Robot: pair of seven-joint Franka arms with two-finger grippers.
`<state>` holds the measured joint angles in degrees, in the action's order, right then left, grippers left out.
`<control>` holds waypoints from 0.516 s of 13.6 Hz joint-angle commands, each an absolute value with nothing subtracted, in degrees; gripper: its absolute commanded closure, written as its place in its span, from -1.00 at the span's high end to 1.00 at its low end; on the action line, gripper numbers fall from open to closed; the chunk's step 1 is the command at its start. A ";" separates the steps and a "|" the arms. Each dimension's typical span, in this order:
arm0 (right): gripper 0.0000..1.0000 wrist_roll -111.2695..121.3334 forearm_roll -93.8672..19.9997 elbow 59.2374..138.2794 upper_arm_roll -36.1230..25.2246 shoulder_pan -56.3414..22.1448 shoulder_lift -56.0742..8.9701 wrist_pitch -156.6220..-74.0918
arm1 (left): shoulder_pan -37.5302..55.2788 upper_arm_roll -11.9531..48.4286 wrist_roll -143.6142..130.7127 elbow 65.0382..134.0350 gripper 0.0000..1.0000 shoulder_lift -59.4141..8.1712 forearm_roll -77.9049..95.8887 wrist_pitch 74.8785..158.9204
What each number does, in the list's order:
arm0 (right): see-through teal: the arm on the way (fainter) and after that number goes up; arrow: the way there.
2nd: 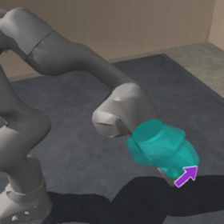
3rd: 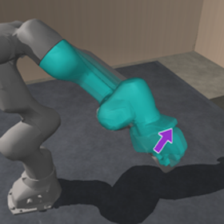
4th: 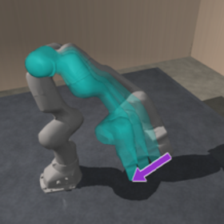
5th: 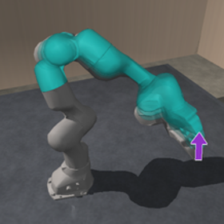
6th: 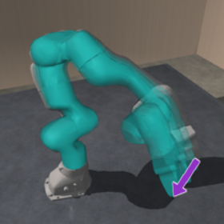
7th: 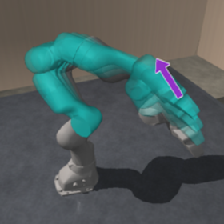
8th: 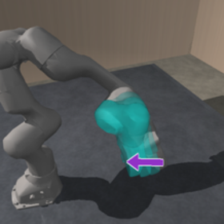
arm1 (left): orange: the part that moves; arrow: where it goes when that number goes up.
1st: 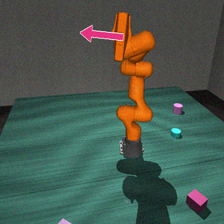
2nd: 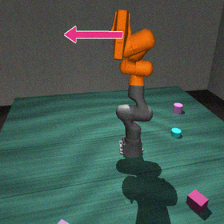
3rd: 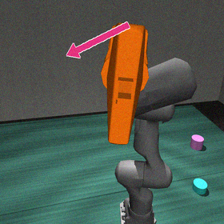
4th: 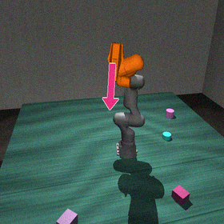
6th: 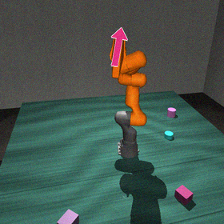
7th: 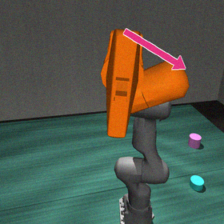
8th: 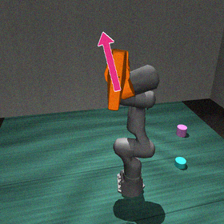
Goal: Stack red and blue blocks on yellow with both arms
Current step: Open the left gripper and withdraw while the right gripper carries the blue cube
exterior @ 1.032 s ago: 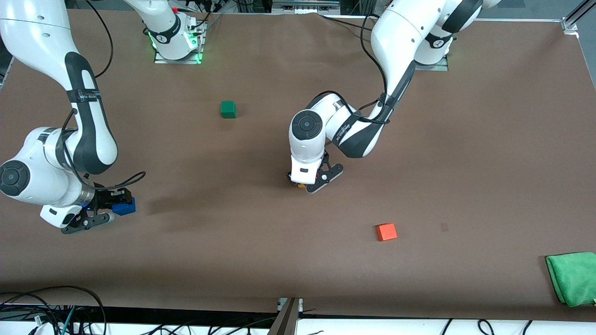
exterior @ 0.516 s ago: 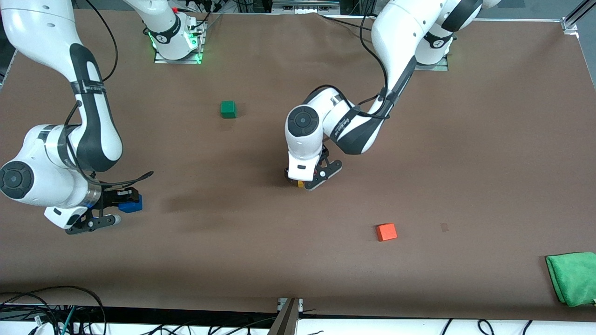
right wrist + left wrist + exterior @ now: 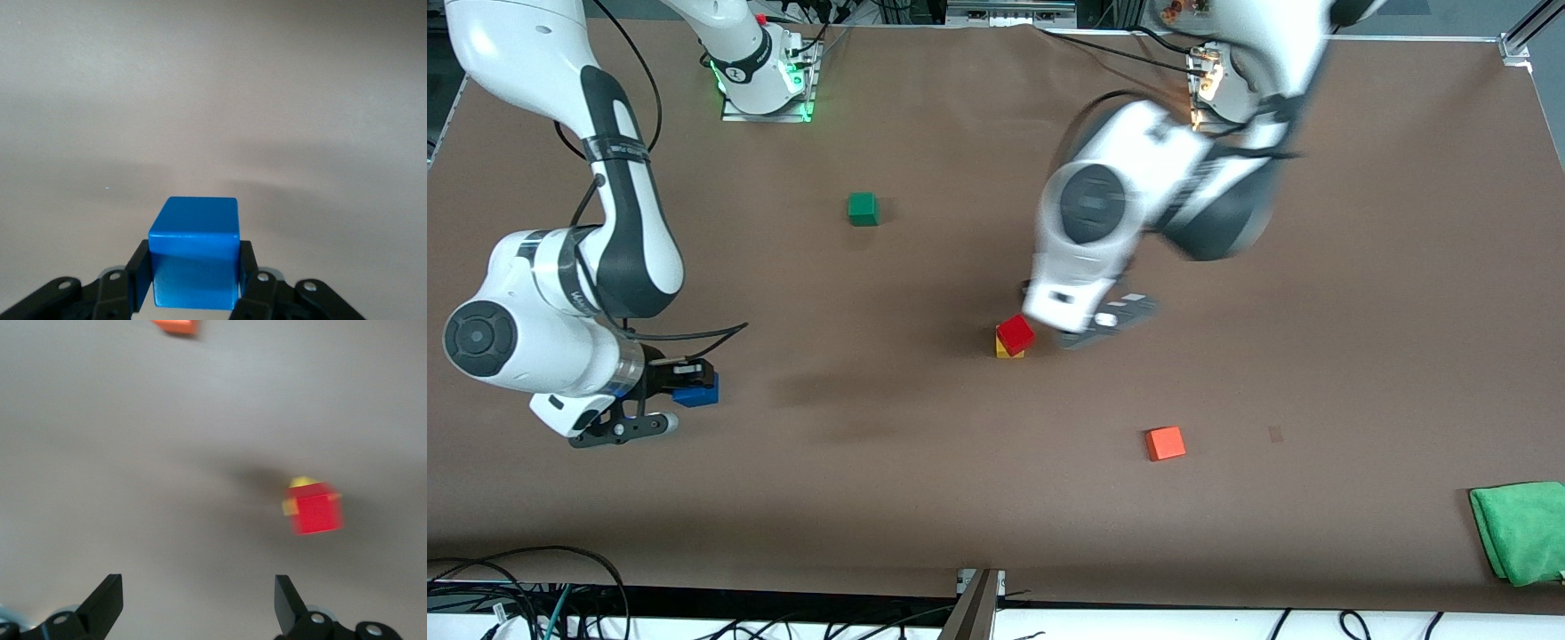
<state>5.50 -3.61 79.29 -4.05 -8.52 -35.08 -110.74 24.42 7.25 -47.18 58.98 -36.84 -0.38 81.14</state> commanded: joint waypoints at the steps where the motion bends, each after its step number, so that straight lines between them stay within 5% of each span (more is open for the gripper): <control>1: -0.35 0.29 -4.31 78.31 -1.95 -9.49 -34.45 -109.34 | 14.01 7.38 -23.54 65.47 1.00 -31.48 0.53 78.40; 7: -0.35 -14.65 -4.04 76.73 2.64 -14.66 -34.36 -110.03 | 3.88 7.47 -5.83 65.83 1.00 -29.00 -2.20 77.52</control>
<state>-9.74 -3.67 77.49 2.49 -12.13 -34.80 -110.73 5.60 6.81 -10.36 63.15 -31.71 -0.79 77.90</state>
